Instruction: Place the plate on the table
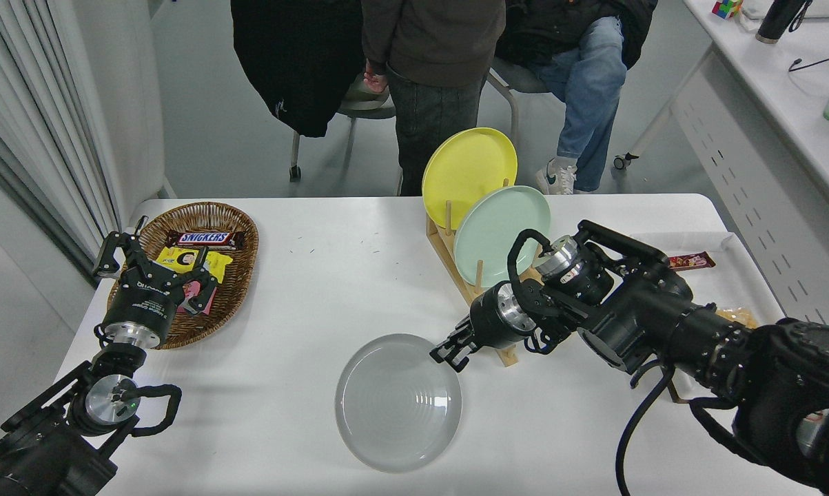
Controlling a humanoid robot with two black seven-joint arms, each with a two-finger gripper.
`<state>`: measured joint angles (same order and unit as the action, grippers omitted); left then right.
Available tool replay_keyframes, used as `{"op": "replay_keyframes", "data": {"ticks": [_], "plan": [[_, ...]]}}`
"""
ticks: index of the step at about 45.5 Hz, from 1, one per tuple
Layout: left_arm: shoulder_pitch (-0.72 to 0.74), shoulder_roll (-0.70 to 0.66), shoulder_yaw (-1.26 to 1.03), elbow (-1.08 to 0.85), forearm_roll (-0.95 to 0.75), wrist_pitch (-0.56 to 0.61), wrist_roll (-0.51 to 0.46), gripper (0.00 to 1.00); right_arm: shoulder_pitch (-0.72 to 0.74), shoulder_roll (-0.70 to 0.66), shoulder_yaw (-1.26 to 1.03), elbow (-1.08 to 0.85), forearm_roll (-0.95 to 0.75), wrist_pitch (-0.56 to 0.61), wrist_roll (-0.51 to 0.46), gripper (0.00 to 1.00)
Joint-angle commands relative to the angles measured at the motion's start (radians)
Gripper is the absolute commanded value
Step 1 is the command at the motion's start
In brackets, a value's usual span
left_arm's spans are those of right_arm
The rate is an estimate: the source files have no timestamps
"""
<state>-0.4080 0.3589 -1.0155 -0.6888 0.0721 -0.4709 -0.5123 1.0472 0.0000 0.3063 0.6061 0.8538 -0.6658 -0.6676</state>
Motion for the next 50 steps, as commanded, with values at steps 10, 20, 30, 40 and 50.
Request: {"op": "replay_keyframes", "data": {"ticks": [10, 20, 30, 40, 50], "plan": [[0.000, 0.000, 0.000, 0.000, 0.000, 0.000, 0.000, 0.98, -0.024, 0.000, 0.034, -0.006, -0.018, 0.023, 0.002, 0.00], [0.000, 0.000, 0.000, 0.000, 0.000, 0.000, 0.000, 0.98, -0.035, 0.000, 0.034, -0.005, -0.027, 0.023, 0.002, 0.00], [0.000, 0.000, 0.000, 0.000, 0.000, 0.000, 0.000, 0.98, -0.036, 0.000, 0.034, -0.019, -0.027, 0.018, 0.008, 0.00], [0.000, 0.000, 0.000, 0.000, 0.000, 0.000, 0.000, 0.98, -0.042, 0.000, 0.034, -0.040, -0.024, 0.006, 0.013, 0.00], [0.000, 0.000, 0.000, 0.000, 0.000, 0.000, 0.000, 0.98, -0.042, 0.000, 0.034, -0.039, -0.022, 0.003, 0.013, 0.00]]}}
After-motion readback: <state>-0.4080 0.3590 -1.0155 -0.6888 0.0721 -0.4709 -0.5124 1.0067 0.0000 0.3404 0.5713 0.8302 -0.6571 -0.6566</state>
